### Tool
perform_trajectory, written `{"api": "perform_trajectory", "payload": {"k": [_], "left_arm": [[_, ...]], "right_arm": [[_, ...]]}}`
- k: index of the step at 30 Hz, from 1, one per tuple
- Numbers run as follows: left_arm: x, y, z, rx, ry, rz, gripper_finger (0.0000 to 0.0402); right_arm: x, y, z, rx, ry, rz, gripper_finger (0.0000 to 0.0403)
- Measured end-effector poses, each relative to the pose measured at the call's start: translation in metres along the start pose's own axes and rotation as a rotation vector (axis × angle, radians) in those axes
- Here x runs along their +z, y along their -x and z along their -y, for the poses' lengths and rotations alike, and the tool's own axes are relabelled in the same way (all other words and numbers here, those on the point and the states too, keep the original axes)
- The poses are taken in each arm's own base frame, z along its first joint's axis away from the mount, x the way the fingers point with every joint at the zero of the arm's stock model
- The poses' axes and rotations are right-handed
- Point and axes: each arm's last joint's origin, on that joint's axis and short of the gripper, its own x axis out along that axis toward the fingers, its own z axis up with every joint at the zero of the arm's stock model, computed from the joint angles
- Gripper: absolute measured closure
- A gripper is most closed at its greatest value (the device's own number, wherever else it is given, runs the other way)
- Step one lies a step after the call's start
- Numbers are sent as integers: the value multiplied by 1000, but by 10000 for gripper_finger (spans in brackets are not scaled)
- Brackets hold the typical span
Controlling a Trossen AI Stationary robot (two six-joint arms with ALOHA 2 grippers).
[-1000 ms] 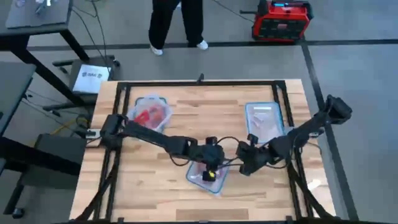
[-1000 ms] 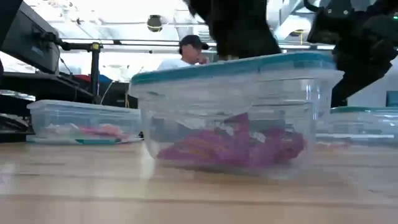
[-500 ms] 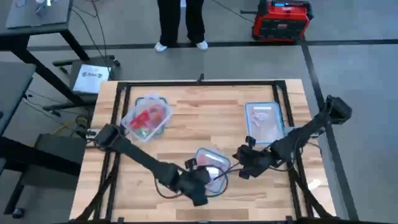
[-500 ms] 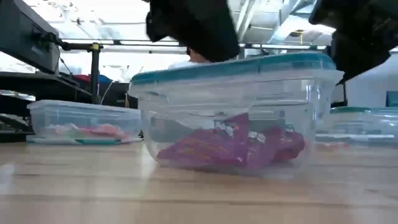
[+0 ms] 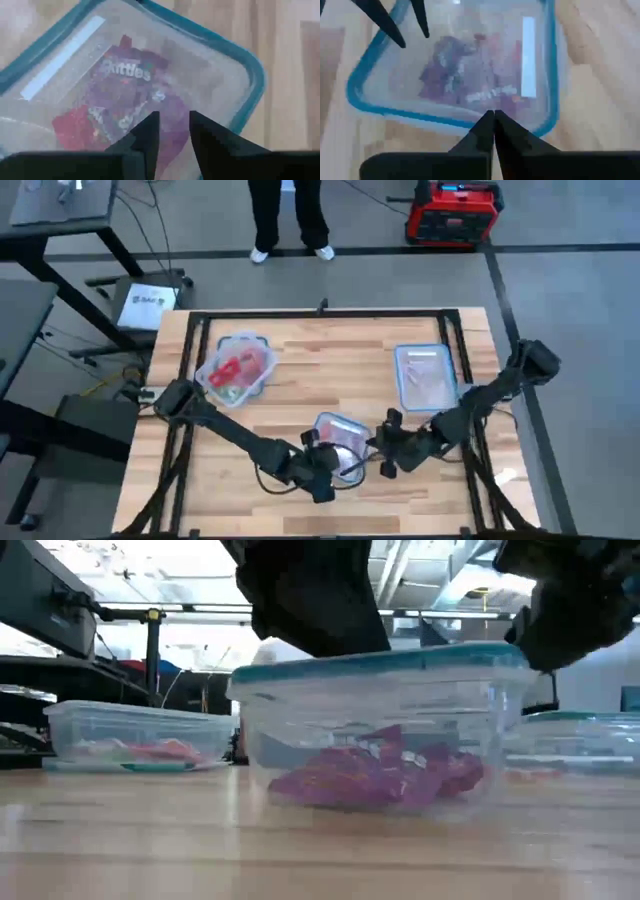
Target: Sort candy
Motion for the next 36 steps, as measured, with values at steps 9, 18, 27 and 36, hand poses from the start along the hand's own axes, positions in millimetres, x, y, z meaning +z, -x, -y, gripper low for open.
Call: {"api": "perform_trajectory", "payload": {"k": [9,18,27,36], "left_arm": [[0,-3,-12,51,-112,-56,308],[15,-5,-22,99,-135,-27,309],[26,15,-8,159,-43,261,309],[3,-21,-30,7,215,586,309]], "right_arm": [[1,0,-16,129,-29,58,403],[17,9,-28,217,148,223,403],[27,47,11,-102,159,191,403],[-11,24,56,-92,-28,103,403]]}}
